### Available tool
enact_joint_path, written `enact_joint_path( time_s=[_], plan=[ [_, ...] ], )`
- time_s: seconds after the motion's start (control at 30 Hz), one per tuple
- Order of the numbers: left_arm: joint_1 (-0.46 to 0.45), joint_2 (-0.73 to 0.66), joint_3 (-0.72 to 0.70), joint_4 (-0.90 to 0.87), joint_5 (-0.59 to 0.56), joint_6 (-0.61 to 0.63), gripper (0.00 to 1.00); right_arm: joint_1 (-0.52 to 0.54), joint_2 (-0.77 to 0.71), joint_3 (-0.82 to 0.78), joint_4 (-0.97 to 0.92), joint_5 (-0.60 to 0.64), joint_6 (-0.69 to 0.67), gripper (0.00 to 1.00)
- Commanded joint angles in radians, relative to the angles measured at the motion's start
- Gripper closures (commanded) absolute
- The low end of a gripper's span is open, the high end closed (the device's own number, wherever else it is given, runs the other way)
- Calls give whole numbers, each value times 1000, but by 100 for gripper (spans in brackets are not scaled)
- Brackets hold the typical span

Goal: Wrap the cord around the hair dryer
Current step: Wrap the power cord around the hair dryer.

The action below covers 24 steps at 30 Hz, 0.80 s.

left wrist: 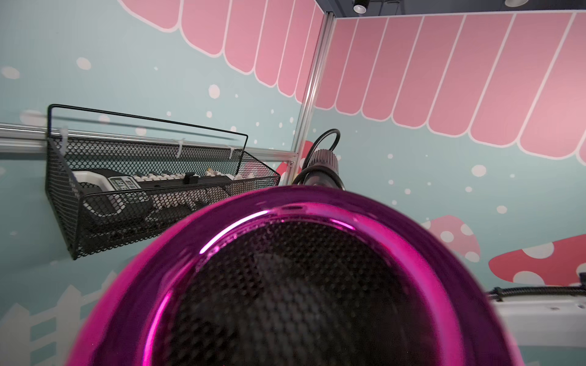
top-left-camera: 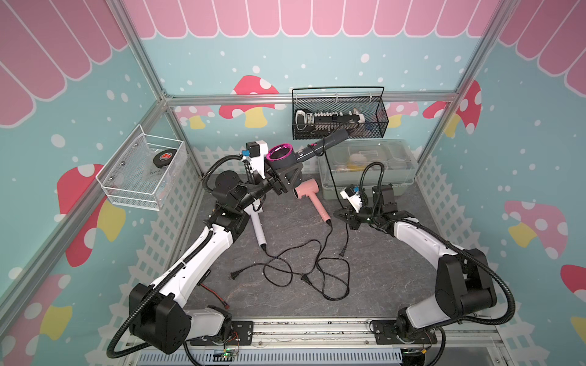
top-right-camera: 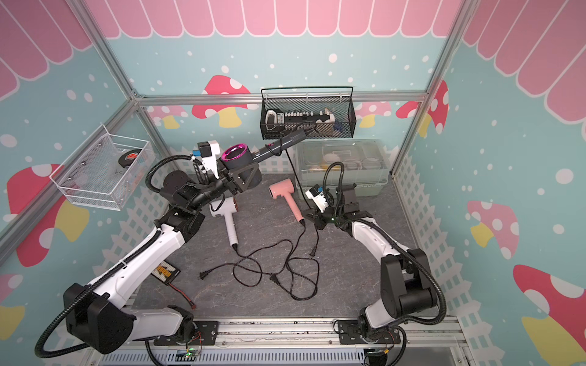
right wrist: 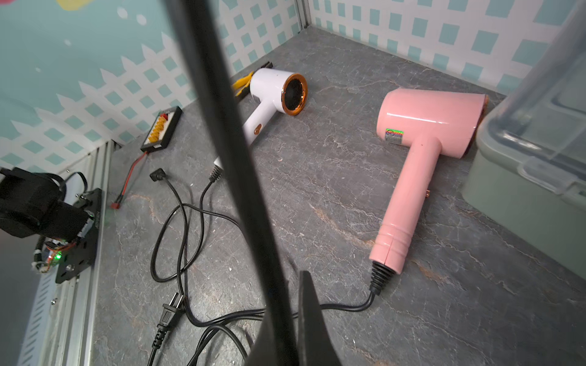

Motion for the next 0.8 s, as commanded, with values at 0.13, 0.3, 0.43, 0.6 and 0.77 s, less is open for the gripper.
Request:
enact_joint_path(
  time_s=[0.13,0.3,0.43,0.6,0.77],
  plan=[
    [9,44,36,75,-167,-15,100,175,-78,63,-262,310,-127,100],
    [11,70,61,-11,-229,47,100,294,-85,151,-450,465,-186,100],
    [2,100,108,-151,-271,120,100,394,-62,269,-608,604,-214,100],
    [-43,139,193,-393,-351,263,100,493,-27,463,-803,757,-249,100],
    [-103,151,220,-558,-429,371,100,532,-16,648,-945,878,-284,100]
  ],
)
